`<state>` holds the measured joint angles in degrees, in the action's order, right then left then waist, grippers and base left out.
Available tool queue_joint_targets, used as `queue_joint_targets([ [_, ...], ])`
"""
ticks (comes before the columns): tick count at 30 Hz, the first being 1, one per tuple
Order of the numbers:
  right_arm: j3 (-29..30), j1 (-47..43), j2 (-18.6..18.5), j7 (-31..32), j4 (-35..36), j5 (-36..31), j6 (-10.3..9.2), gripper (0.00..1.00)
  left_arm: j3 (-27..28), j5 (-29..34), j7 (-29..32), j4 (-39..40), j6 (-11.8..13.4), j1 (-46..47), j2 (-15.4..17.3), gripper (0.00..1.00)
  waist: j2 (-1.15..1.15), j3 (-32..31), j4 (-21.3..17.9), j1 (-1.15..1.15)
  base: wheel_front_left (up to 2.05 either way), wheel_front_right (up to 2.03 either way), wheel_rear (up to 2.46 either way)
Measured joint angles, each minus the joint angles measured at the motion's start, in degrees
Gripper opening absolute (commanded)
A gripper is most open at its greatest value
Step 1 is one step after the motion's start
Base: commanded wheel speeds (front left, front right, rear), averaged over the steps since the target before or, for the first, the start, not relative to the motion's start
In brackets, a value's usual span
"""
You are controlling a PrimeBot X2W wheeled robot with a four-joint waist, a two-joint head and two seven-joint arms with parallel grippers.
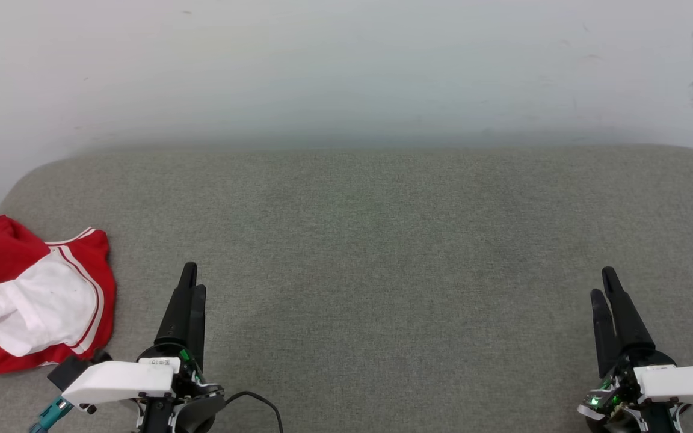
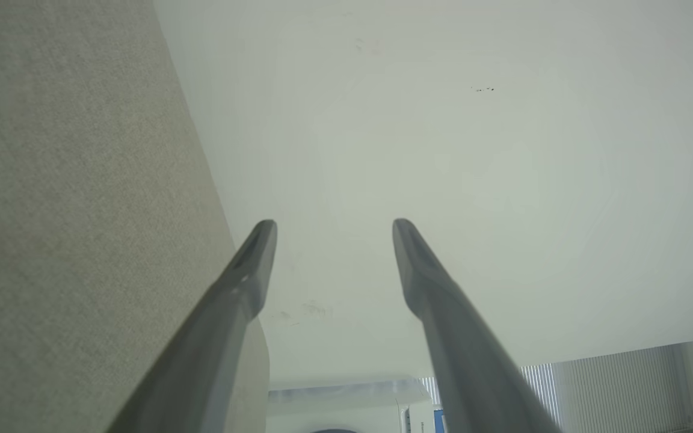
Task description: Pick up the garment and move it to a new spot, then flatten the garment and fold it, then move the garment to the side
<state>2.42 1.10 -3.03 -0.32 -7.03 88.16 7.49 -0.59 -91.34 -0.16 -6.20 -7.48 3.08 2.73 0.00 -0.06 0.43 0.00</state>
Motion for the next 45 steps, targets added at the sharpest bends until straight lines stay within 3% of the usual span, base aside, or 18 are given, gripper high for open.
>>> queue_joint_targets([
  [8, -0.77, -0.64, -0.52, -1.75, 1.64, -9.15, 0.00, 1.00, -2.25, 6.45, -2.04, 2.68, 0.00, -0.31, 0.76, 1.00, 0.00, -0.24, 0.22, 0.00, 0.00, 0.00, 0.00],
  [25, -1.69, -1.28, -0.92, -4.78, 3.54, -31.29, 0.00, 1.00, -2.72, 31.10, -5.15, 4.34, 0.00, -1.48, 0.29, 1.00, 0.00, -0.63, 0.45, 0.00, 0.00, 0.00, 0.00],
  [45, -0.15, -3.11, -0.88, -1.58, 7.93, -58.84, 0.00, 1.00, -2.33, 55.53, -8.37, 2.86, -0.01, -1.49, 0.49, 1.00, 0.00, -0.90, 0.23, 0.00, 0.00, 0.00, 0.00],
])
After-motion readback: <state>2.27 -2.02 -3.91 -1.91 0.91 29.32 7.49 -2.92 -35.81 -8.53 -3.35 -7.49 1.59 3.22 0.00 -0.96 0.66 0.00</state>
